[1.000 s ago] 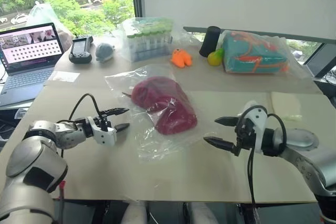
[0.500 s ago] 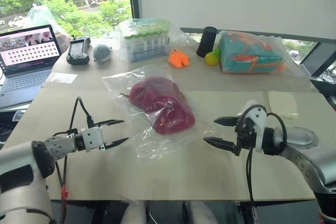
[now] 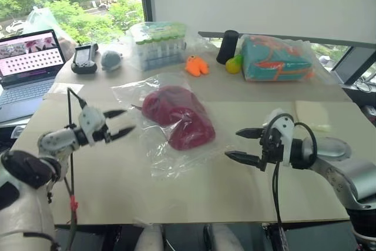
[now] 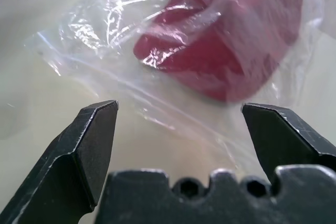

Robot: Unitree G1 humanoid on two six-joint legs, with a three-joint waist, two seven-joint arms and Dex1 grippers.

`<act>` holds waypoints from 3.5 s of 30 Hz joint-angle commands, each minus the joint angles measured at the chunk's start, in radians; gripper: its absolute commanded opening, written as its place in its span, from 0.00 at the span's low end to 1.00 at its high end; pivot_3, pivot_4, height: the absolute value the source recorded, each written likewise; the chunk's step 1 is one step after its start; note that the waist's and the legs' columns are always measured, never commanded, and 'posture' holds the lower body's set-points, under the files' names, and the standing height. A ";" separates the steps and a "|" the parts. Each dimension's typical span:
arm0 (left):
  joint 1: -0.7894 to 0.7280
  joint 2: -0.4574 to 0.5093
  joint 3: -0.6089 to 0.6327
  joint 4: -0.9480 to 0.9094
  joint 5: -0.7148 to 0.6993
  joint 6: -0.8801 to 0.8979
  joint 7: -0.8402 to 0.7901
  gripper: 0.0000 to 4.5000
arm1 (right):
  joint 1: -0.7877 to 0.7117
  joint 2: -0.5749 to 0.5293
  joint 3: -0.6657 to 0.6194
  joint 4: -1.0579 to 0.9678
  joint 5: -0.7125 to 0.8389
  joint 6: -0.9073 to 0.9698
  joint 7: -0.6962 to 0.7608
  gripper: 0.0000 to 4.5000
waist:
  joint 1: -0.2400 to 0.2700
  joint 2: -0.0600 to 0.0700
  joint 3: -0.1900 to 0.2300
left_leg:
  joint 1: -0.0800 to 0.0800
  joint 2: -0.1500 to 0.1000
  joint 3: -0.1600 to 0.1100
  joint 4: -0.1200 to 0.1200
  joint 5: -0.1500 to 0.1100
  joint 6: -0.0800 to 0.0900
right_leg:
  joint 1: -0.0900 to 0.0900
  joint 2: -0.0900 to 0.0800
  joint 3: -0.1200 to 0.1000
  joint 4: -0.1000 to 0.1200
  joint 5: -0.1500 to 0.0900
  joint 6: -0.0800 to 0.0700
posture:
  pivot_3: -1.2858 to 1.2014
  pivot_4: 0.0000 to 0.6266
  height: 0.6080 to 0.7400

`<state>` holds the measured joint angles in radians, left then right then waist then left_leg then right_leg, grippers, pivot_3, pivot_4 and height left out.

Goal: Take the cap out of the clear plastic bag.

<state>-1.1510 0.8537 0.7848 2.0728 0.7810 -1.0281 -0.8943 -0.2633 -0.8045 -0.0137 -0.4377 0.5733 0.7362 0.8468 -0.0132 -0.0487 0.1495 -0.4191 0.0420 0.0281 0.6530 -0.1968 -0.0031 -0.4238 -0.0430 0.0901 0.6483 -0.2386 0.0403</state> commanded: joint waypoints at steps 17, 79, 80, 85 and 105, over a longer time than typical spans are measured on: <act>0.015 -0.478 -0.254 -0.760 -0.625 0.986 0.799 0.71 | -0.059 0.099 0.015 0.038 -0.038 -0.023 -0.058 1.00 | -0.005 0.000 0.000 | -0.005 -0.001 -0.003 0.006 -0.001 0.001 | -0.002 0.000 -0.001 0.002 0.001 -0.001 | 0.52 0.24 1.00; 0.698 -0.223 -1.104 -2.266 -0.806 1.374 -0.109 0.71 | -0.026 0.079 -0.037 0.019 -0.056 -0.028 -0.025 1.00 | -0.027 0.003 0.001 | -0.001 0.002 -0.002 0.006 -0.002 0.002 | 0.002 0.004 0.004 -0.001 -0.001 -0.001 | 0.52 0.24 1.00; 0.697 -0.220 -1.107 -2.267 -0.805 1.378 -0.109 0.71 | -0.026 0.080 -0.037 0.018 -0.055 -0.029 -0.027 1.00 | -0.027 0.003 0.001 | -0.001 0.002 -0.002 0.006 -0.002 0.002 | 0.002 0.004 0.004 -0.001 -0.001 -0.001 | 0.52 0.24 1.00; 0.695 -0.212 -1.114 -2.258 -0.789 1.370 -0.114 0.39 | -0.026 0.081 -0.036 0.018 -0.054 -0.031 -0.031 1.00 | -0.027 0.003 0.001 | -0.001 0.002 -0.002 0.006 -0.002 0.002 | 0.002 0.004 0.004 -0.001 -0.001 -0.001 | 0.52 0.24 1.00; 0.736 -0.142 -1.018 -2.397 -1.078 1.493 -0.274 0.75 | -0.019 0.097 -0.017 0.007 -0.074 -0.040 -0.061 1.00 | -0.029 0.003 0.002 | -0.001 0.002 -0.002 0.006 -0.002 0.002 | 0.001 0.004 0.004 -0.001 -0.005 0.004 | 0.52 0.24 1.00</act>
<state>-0.4206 0.7079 -0.2113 -0.2987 -0.3304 0.5066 -1.1747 -0.2850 -0.7119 -0.0143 -0.3843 0.4935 0.7084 0.7950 -0.0418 -0.0454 0.1512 -0.4199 0.0440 0.0261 0.6589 -0.1986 -0.0006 -0.4223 -0.0386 0.0945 0.6467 -0.2434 0.0448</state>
